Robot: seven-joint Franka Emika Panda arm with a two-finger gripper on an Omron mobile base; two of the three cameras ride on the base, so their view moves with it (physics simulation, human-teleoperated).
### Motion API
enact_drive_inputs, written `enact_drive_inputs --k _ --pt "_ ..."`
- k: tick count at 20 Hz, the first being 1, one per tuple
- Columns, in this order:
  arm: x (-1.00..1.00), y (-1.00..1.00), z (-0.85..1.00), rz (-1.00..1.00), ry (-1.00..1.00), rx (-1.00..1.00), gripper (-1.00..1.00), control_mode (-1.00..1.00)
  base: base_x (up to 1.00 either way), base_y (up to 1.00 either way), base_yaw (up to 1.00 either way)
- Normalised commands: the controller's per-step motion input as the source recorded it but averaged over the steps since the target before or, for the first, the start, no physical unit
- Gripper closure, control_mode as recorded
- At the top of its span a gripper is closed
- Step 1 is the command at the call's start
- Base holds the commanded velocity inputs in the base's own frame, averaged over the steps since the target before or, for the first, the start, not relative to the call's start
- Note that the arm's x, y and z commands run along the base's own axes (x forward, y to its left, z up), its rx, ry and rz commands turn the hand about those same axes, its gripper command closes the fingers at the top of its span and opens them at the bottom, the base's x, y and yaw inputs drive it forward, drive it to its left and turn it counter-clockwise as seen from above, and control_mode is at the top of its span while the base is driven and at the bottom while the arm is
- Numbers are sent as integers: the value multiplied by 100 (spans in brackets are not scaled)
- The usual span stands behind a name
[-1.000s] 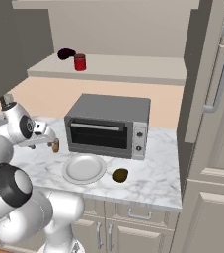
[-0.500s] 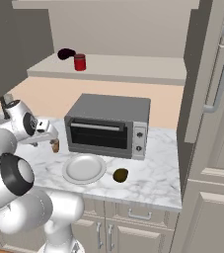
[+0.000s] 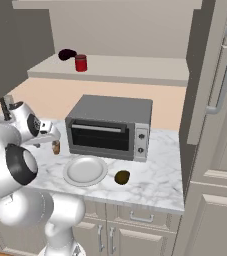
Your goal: Pick the avocado and bread from the counter and place them on the plate. Then pick the jam from the cabinet and place it next to the plate. Lastly close the cabinet door.
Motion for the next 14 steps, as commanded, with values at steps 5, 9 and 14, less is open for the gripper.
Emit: enact_drive_inputs --k 5,9,14 --pt "19 10 -8 0 0 0 -100 -100 0 0 0" --pt "15 8 -8 0 0 0 -100 -100 0 0 0" --pt "11 5 -10 0 0 -1 -100 -100 0 0 0"
